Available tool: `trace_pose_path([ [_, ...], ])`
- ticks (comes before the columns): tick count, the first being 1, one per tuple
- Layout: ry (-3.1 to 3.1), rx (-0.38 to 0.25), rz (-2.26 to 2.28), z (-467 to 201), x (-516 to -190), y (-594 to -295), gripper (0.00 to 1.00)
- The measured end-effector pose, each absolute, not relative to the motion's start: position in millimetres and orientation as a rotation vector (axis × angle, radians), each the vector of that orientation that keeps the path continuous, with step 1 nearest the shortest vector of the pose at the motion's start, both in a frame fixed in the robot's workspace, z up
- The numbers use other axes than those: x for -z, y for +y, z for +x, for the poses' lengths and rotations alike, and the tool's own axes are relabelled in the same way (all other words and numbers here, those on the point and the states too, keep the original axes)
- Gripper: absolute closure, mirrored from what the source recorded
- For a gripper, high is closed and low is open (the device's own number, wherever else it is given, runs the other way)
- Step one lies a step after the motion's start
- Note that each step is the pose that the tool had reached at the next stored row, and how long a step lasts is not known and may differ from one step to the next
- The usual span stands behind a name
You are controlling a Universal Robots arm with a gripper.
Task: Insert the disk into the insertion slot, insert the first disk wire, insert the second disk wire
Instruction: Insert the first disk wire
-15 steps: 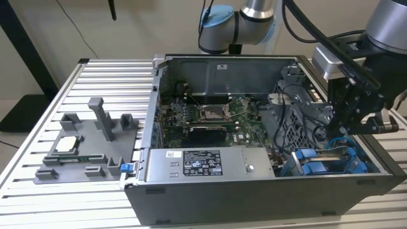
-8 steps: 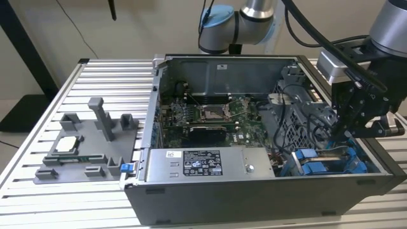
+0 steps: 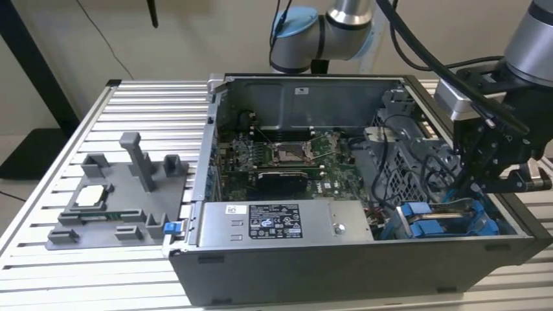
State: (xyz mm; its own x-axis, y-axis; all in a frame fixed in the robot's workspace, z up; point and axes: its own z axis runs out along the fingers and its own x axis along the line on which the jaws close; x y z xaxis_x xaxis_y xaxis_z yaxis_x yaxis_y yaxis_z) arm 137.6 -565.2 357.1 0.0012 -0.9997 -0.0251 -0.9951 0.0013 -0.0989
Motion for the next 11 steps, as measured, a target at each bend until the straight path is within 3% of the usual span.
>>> trace_pose_path([
  [11,2.183,0.044,-2.169,145,-344,-565,1.00],
])
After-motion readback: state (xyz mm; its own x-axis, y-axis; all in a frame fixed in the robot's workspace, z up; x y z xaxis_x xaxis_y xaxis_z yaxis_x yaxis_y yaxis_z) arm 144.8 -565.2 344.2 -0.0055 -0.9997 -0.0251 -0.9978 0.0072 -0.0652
